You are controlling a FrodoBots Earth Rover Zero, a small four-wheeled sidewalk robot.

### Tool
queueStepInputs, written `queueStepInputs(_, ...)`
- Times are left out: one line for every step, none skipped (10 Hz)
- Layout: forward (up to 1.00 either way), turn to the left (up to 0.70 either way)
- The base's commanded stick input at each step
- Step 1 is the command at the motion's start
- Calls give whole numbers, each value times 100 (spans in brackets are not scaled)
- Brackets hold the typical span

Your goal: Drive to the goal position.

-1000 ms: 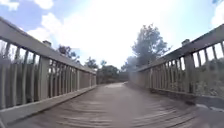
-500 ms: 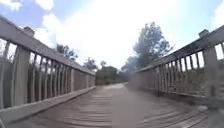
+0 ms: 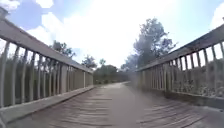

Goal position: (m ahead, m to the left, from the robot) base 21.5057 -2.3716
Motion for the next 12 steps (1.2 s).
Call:
queueStepInputs(85, 0)
queueStepInputs(85, 0)
queueStepInputs(85, 0)
queueStepInputs(85, 0)
queueStepInputs(85, 0)
queueStepInputs(85, -3)
queueStepInputs(85, -9)
queueStepInputs(85, -22)
queueStepInputs(85, 0)
queueStepInputs(85, 0)
queueStepInputs(85, 0)
queueStepInputs(85, 0)
